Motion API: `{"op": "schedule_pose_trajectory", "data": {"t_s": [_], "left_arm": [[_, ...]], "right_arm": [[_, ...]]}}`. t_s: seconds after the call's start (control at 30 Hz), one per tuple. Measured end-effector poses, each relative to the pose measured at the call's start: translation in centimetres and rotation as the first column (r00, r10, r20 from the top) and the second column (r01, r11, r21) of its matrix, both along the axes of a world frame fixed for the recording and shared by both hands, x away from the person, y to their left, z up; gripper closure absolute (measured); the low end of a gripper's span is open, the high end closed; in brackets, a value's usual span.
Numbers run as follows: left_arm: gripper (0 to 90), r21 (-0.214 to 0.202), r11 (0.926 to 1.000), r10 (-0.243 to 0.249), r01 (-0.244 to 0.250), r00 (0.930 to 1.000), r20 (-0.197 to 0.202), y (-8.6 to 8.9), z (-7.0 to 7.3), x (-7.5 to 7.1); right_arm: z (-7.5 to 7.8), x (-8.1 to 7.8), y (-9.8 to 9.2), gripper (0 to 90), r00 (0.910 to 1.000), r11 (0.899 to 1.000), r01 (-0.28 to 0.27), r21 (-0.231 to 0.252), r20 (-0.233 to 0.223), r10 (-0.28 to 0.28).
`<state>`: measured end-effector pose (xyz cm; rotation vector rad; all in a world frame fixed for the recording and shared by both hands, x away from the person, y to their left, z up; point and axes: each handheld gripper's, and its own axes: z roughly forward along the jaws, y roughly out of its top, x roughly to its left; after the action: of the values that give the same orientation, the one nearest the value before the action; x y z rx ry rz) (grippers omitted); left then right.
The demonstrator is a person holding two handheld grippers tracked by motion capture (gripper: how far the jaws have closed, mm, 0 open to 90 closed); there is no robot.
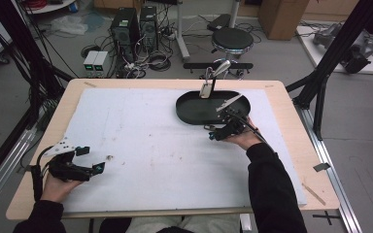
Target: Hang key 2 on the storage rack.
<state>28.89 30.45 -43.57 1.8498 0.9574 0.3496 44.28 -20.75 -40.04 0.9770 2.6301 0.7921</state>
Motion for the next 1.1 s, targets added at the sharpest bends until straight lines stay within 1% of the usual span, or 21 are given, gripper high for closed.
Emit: {"op": "schedule_pose_trajectory", "data": {"t_s": [0.03, 0.07, 0.1, 0.13, 0.27, 0.3, 0.37, 0.43, 0.53, 0.7, 0.73, 0.77, 0.8, 0.9, 0.93, 1.0, 1.03, 1.07, 1.1], "left_arm": [[2.7, -0.001, 1.0000, 0.000, 0.000, 1.0000, 0.000, 0.0, 0.0, 0.0], [2.7, -0.001, 1.0000, 0.000, 0.000, 1.0000, 0.000, 0.0, 0.0, 0.0], [2.7, -0.001, 1.0000, 0.000, 0.000, 1.0000, 0.000, 0.0, 0.0, 0.0], [2.7, 0.001, 1.0000, -0.001, 0.001, 1.0000, 0.000, 0.0, 0.0, 0.0], [2.7, 0.001, 1.0000, -0.001, 0.001, 1.0000, 0.000, 0.0, 0.0, 0.0], [2.7, 0.000, 1.0000, 0.000, 0.000, 1.0000, -0.001, 0.0, 0.0, 0.0], [2.7, 0.001, 1.0000, 0.000, 0.000, 1.0000, 0.000, 0.0, 0.0, 0.0], [2.7, 0.001, 1.0000, 0.000, 0.000, 1.0000, 0.000, 0.0, 0.0, 0.0], [2.7, 0.001, 1.0000, 0.000, 0.000, 1.0000, 0.000, 0.0, 0.0, 0.0], [2.7, 0.004, 1.0000, 0.000, 0.000, 1.0000, -0.001, 0.0, 0.0, 0.0], [2.7, 0.005, 1.0000, 0.000, 0.000, 1.0000, -0.001, 0.0, 0.0, 0.1], [2.7, 0.005, 1.0000, 0.000, 0.000, 1.0000, -0.001, 0.0, 0.0, 0.1], [2.7, 0.005, 1.0000, -0.001, 0.001, 1.0000, -0.003, 0.0, -0.1, 0.1], [2.7, 0.005, 1.0000, -0.001, 0.001, 1.0000, -0.003, 0.0, 0.0, 0.0], [2.7, 0.005, 1.0000, -0.001, 0.001, 1.0000, -0.002, 0.0, 0.0, 0.0], [2.7, 0.005, 1.0000, 0.000, 0.000, 1.0000, -0.003, 0.0, 0.0, 0.0], [2.7, 0.006, 1.0000, 0.000, 0.000, 1.0000, -0.003, 0.0, -0.1, 0.0], [2.7, 0.007, 1.0000, 0.000, 0.000, 1.0000, -0.003, 0.0, -0.1, 0.0], [2.7, 0.008, 1.0000, 0.000, 0.000, 1.0000, -0.003, -0.1, -0.1, 0.0]], "right_arm": [[-0.3, 0.0, 0.3, 0.8, 0.9999, 1.000, -0.012, -0.011, -0.010, 0.012], [-0.3, 0.0, 0.3, 0.8, 0.9999, 1.000, -0.012, -0.011, -0.010, 0.012], [-0.6, 0.1, 0.4, 0.8, 0.9997, 1.000, -0.016, -0.024, -0.018, 0.016], [-0.7, 0.2, 0.4, 1.1, 0.9995, 0.999, -0.021, -0.027, -0.023, 0.020], [-1.1, 0.4, 0.5, 1.2, 0.9990, 0.999, -0.019, -0.030, -0.040, 0.018], [-1.3, 0.5, 0.6, 1.3, 0.9986, 0.999, -0.023, -0.034, -0.048, 0.022], [-1.5, 0.6, 0.6, 4.5, 0.9978, 0.999, -0.033, -0.033, -0.058, 0.031], [-1.8, 0.8, 0.6, 4.5, 0.9968, 0.999, -0.042, -0.033, -0.070, 0.040], [-2.1, 1.0, 0.5, 4.6, 0.9963, 0.998, -0.045, -0.041, -0.075, 0.042], [-2.4, 1.3, 0.4, 6.0, 0.9956, 0.998, -0.043, -0.034, -0.084, 0.040], [-2.4, 1.4, 0.3, 7.7, 0.9951, 0.998, -0.047, -0.032, -0.088, 0.044], [-2.5, 1.4, 0.3, 14.2, 0.9941, 0.998, -0.047, -0.029, -0.099, 0.044], [-2.5, 1.5, 0.2, 17.8, 0.9945, 0.998, -0.045, -0.033, -0.096, 0.041], [-2.5, 1.7, 0.1, 19.6, 0.9943, 0.999, -0.042, -0.026, -0.099, 0.039], [-2.5, 1.7, -0.1, 23.7, 0.9948, 0.999, -0.040, -0.025, -0.094, 0.038], [-2.5, 1.8, -0.2, 27.8, 0.9956, 0.999, -0.033, -0.033, -0.089, 0.030], [-2.5, 1.9, -0.3, 29.7, 0.9958, 0.999, -0.023, -0.034, -0.089, 0.020], [-2.5, 1.9, -0.3, 29.7, 0.9958, 0.999, -0.023, -0.034, -0.089, 0.020], [-2.7, 2.2, -0.6, 34.1, 0.9958, 1.000, -0.005, -0.029, -0.092, 0.002]]}}
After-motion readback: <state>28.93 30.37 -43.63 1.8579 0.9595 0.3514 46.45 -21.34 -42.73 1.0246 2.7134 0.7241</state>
